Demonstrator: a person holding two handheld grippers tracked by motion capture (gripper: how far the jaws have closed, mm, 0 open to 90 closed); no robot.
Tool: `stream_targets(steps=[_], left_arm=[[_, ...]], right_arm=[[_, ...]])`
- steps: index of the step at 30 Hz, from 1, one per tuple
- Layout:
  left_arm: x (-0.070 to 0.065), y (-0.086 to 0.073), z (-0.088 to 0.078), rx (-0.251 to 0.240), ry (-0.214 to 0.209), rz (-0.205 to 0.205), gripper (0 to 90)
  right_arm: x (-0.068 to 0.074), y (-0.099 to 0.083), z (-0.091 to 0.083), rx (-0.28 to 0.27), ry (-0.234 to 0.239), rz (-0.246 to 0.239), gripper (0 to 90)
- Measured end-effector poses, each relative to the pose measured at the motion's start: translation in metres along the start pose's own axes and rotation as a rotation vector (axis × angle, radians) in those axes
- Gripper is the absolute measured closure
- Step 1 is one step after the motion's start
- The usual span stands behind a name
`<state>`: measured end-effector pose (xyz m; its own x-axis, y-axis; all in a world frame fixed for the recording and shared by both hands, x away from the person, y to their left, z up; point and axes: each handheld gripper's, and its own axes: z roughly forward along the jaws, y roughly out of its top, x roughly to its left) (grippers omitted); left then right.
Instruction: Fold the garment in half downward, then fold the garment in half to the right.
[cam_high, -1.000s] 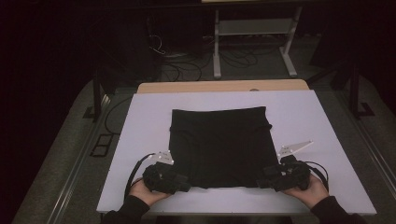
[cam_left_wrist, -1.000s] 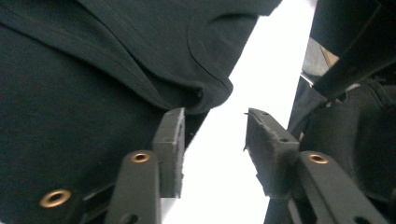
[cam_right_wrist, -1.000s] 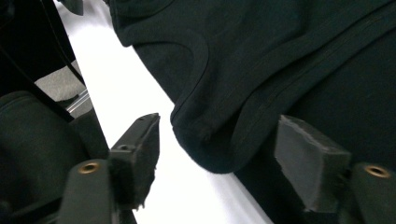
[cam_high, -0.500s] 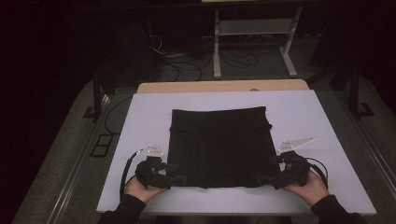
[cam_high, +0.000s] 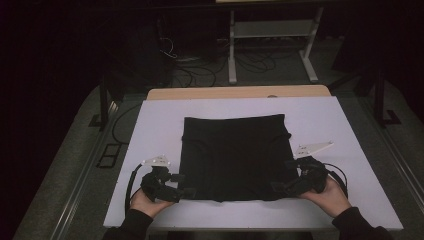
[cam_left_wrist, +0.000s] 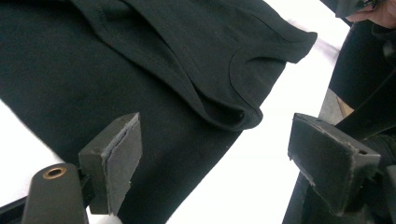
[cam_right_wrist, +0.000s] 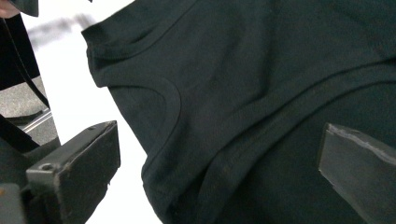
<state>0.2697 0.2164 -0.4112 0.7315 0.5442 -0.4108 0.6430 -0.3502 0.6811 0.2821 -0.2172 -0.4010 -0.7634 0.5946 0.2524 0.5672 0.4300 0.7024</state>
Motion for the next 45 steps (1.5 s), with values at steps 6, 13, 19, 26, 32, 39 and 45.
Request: stream_targets(steps=[6, 13, 19, 26, 32, 39, 45], left_arm=[[0.002, -0.003, 0.000, 0.025, 0.019, -0.026, 16.0], [0.005, -0.006, -0.002, 0.025, 0.033, -0.050, 15.9], [0.006, -0.009, -0.004, 0.027, 0.040, -0.069, 15.4], [0.008, -0.012, -0.005, 0.039, 0.044, -0.091, 14.5], [0.008, -0.015, -0.005, 0.056, 0.054, -0.110, 14.5], [0.010, -0.019, -0.007, 0.069, 0.063, -0.141, 14.5], [0.012, -0.022, -0.006, 0.086, 0.062, -0.165, 14.5]], right_arm=[[-0.003, 0.023, 0.001, -0.042, -0.032, -0.017, 0.0], [-0.007, 0.047, 0.008, -0.074, -0.037, -0.041, 0.0], [-0.009, 0.059, 0.019, -0.074, -0.045, -0.061, 0.0], [-0.011, 0.069, 0.030, -0.070, -0.046, -0.075, 0.0], [-0.012, 0.080, 0.039, -0.071, -0.041, -0.081, 0.0], [-0.012, 0.095, 0.053, -0.076, -0.031, -0.096, 0.0], [-0.012, 0.106, 0.066, -0.087, -0.027, -0.101, 0.0]])
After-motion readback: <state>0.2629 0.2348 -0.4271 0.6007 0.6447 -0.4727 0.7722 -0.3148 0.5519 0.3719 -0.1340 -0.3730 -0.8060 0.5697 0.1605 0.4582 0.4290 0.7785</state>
